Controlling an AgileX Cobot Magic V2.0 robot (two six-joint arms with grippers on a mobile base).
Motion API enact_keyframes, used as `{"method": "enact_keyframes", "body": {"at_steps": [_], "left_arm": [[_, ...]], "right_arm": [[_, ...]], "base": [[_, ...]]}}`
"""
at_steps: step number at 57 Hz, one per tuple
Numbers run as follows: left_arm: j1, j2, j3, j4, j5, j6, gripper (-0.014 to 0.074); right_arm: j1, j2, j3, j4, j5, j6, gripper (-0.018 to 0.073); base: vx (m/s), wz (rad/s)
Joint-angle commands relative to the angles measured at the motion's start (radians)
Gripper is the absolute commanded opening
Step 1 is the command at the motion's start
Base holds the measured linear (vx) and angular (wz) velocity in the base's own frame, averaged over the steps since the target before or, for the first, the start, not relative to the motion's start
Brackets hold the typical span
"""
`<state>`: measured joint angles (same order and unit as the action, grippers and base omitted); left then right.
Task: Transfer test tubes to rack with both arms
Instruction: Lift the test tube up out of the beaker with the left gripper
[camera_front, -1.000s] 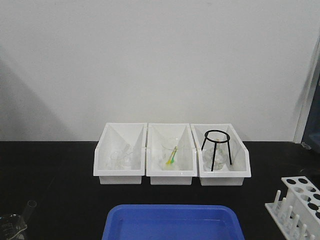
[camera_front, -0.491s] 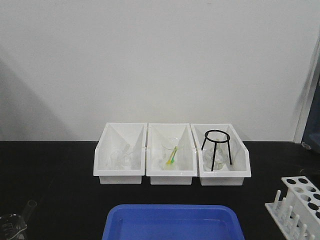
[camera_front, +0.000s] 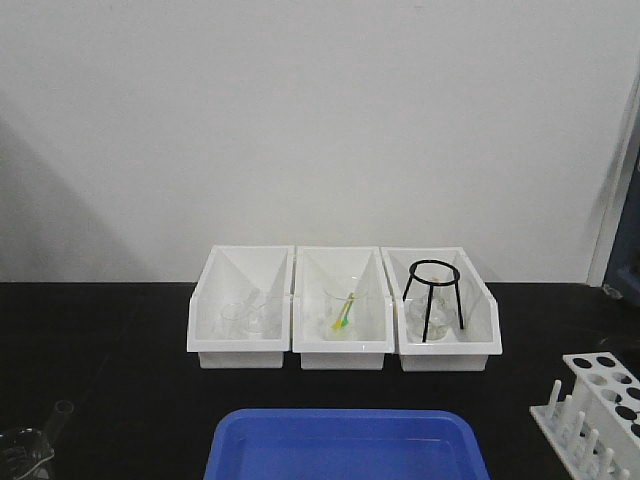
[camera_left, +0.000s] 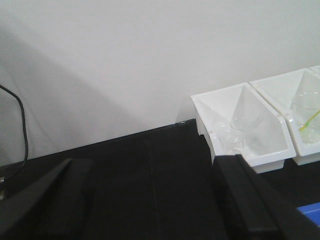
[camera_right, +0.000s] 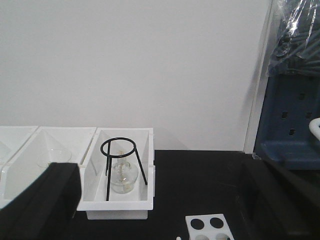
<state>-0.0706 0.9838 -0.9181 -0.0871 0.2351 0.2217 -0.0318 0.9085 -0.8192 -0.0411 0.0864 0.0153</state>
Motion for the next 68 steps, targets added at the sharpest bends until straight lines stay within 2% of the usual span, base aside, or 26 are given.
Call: {"method": "enact_keyframes", "body": {"at_steps": [1,7,14,30,38,49,58,68], "left_arm": [[0.002,0.002,-0.036,-0.007,-0.074,0.01,0.0582],[0.002,0.016,-0.021,-0.001,-0.045,0.071,0.0581],[0.002,0.006,0.067,-0.004,-0.091,0.125,0.0581],[0.002,0.002,0.286,-0.003,-0.235,0.141,0.0581],[0.002,0.002,0.393,-0.002,-0.351,0.195,0.0581],[0.002,0.034,0.515,0.003,-0.578,0.204,0.0581],[0.002,0.122,0.52,0.108,-0.676,0.198,0.0581],[0.002,0.235,0.52,0.185,-0.781,0.131,0.0581]], "right_arm": [[-0.003,-0.007,-0.036,-0.004,-0.079,-0.009,0.0689],[-0.003,-0.007,-0.035,-0.004,-0.074,-0.009,0.0657],[-0.003,-0.007,-0.035,-0.006,-0.073,-0.009,0.0603],[-0.003,-0.007,-0.035,-0.015,-0.073,-0.015,0.0489],[-0.003,-0.007,-0.035,-0.047,-0.073,-0.015,0.0458],[-0.003,-0.007,-0.035,-0.063,-0.072,-0.01,0.0457],[-0.003,-0.007,-0.035,-0.063,-0.072,-0.01,0.0457],[-0.003,-0.007,-0.035,-0.063,-0.073,-0.015,0.0457]], "base": [[0.0,0.0],[0.0,0.0],[0.0,0.0],[0.0,0.0],[0.0,0.0],[0.0,0.0],[0.0,0.0],[0.0,0.0]]}}
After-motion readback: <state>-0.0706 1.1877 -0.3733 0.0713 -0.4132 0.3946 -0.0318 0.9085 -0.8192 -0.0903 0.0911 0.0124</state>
